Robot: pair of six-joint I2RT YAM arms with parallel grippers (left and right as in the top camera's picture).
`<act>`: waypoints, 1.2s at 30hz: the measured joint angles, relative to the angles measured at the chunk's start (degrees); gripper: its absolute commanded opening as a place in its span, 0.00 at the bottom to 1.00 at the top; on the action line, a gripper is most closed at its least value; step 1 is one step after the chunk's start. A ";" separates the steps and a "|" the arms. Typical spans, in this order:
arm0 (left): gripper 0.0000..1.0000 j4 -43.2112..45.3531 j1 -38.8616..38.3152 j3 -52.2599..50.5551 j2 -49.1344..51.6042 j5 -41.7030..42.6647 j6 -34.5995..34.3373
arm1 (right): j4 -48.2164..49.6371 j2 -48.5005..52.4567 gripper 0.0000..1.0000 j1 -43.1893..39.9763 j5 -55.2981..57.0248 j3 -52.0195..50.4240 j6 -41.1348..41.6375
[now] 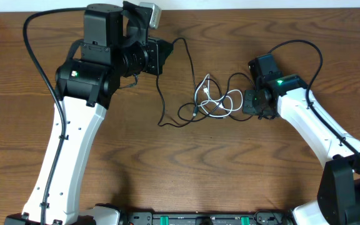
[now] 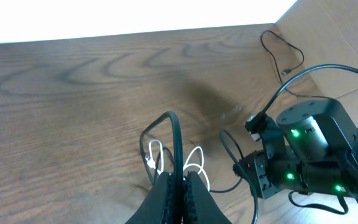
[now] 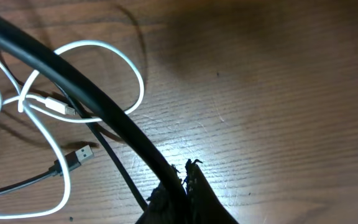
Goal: Untangle cables
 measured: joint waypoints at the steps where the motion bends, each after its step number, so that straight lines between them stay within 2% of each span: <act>1: 0.08 0.15 0.00 0.00 0.00 -0.04 0.02 | 0.07 0.00 0.53 0.00 0.04 0.00 0.52; 2: 0.08 0.22 0.00 0.00 0.00 -0.07 0.00 | 0.09 0.00 0.74 0.00 0.00 0.00 0.50; 3: 0.08 0.26 0.00 0.00 0.00 -0.17 0.02 | 0.09 0.00 0.82 0.00 -0.07 0.00 0.50; 5: 0.08 0.26 0.00 0.00 0.00 -0.22 0.02 | 0.20 0.00 0.87 0.00 -0.61 0.00 0.24; 9: 0.08 0.07 0.00 0.00 0.00 -0.22 0.02 | -1.09 0.00 0.87 -0.09 -4.31 0.31 -2.49; 12: 0.08 -0.63 0.00 0.00 0.00 -0.72 0.00 | -6.27 0.02 0.89 -0.31 -9.35 3.72 -6.25; 20: 0.08 -2.38 0.00 -0.02 0.00 -2.97 -0.04 | -28.74 -0.09 0.92 -1.05 -17.49 25.38 -18.29; 24: 0.08 -2.75 0.00 -0.02 0.00 -3.06 -0.15 | -35.01 -0.20 0.93 -1.03 -18.29 32.26 -22.21; 28: 0.08 -4.92 -0.20 0.00 0.26 -3.04 -0.15 | -34.86 -0.22 0.94 -1.03 -18.34 36.00 -24.17; 31: 0.07 -6.62 -0.92 0.00 1.16 -3.04 -0.15 | -32.68 -0.22 0.88 -1.03 -18.84 36.83 -24.76; 33: 0.08 -7.80 -1.81 0.00 2.14 -3.04 -0.15 | -30.71 -0.22 0.79 -1.03 -19.12 36.89 -24.30; 36: 0.08 -9.35 -3.50 0.00 4.07 -3.02 -0.15 | -27.10 -0.20 0.78 -1.09 -19.52 36.92 -21.31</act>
